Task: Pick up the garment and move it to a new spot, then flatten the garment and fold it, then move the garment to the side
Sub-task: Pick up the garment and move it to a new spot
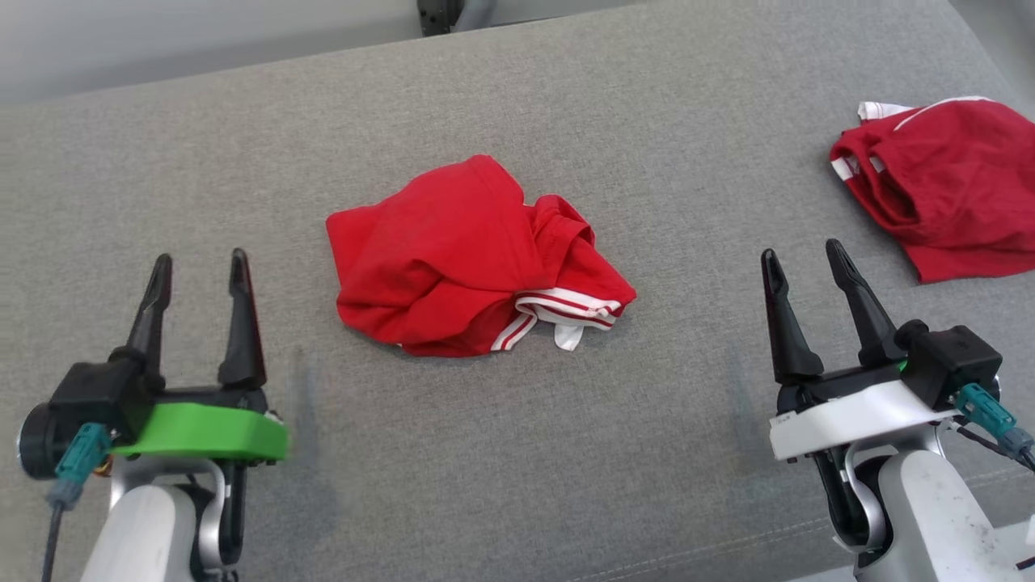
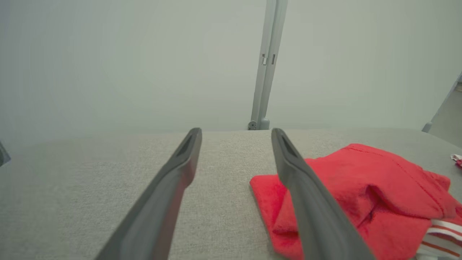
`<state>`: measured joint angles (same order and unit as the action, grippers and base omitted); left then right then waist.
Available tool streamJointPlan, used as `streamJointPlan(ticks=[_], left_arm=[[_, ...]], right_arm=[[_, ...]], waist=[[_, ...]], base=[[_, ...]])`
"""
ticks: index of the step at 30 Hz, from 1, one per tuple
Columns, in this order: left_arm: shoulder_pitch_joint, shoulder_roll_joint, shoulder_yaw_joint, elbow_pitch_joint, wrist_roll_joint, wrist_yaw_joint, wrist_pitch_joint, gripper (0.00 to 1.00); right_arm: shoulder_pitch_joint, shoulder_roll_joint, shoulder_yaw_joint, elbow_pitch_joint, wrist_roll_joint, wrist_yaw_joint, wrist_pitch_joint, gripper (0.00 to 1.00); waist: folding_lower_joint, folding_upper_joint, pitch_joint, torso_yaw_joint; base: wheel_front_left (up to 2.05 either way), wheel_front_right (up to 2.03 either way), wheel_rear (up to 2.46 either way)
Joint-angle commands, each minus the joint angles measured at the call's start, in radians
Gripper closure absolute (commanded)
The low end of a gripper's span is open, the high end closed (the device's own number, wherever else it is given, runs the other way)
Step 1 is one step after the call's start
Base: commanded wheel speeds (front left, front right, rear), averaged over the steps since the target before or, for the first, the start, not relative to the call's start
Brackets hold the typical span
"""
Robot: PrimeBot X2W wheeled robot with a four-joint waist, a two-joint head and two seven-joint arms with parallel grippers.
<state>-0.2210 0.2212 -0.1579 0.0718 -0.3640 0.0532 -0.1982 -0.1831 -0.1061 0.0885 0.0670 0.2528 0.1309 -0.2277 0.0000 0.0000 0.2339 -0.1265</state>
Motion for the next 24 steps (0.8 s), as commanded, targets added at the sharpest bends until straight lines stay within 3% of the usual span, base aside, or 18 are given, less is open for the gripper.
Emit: streamJointPlan(ticks=[1, 10, 24], left_arm=[[0.028, 0.017, 0.018, -0.004, -0.005, 0.011, -0.007, 0.0], [0.148, 0.055, 0.043, -0.086, -0.013, 0.035, 0.018, 0.0], [0.274, 0.053, 0.007, -0.187, -0.013, 0.064, 0.08, 0.0]], right_arm=[[0.02, -0.008, 0.0, -0.004, -0.001, 0.0, 0.006, 0.0], [0.06, -0.029, 0.001, -0.018, 0.001, 0.0, 0.035, 0.0], [0.139, -0.04, -0.015, -0.055, 0.005, 0.0, 0.074, 0.0]], waist=[[0.0, 0.0, -0.038, 0.037], [0.0, 0.0, -0.091, 0.06], [0.0, 0.0, -0.171, 0.047]], base=[[0.0, 0.0, 0.0], [0.0, 0.0, 0.0], [0.0, 0.0, 0.0]])
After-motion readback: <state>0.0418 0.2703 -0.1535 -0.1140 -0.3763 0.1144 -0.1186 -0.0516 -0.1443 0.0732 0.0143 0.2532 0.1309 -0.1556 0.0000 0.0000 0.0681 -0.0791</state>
